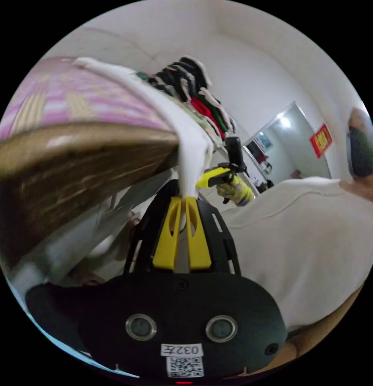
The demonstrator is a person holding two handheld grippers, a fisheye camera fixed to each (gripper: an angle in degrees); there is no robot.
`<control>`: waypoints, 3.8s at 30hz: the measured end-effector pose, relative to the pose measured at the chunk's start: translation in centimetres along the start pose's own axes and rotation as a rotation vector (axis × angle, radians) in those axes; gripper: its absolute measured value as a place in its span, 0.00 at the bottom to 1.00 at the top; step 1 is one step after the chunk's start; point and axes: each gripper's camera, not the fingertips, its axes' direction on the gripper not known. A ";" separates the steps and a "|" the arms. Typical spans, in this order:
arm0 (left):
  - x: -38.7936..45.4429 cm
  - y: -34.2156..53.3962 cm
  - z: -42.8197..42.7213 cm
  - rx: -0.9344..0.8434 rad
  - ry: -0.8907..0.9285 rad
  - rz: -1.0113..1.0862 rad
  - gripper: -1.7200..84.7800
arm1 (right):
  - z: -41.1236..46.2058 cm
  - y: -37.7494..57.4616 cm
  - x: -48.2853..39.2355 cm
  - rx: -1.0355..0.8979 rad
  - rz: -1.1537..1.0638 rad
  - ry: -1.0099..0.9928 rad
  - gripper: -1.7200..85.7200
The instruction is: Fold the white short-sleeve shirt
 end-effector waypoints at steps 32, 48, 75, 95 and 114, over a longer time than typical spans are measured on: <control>-1.5 -55.2 -1.7 0.536 -0.328 -0.512 0.00 | -17.7 -39.3 9.5 0.295 0.038 0.240 0.09; 1.3 -63.1 -2.0 0.475 -0.228 -0.647 0.01 | -11.7 -56.1 10.9 0.115 0.014 0.263 0.02; 7.0 -69.8 -1.0 0.386 -0.193 -0.610 0.01 | -14.8 -45.0 6.7 0.034 0.185 0.269 0.09; 8.6 -70.3 1.5 0.351 -0.220 -0.556 0.01 | -15.5 -40.9 -0.2 0.195 0.092 0.530 0.08; 6.4 -68.9 5.5 0.279 -0.251 -0.573 0.01 | 1.9 -58.2 2.2 -0.142 -0.207 0.450 0.01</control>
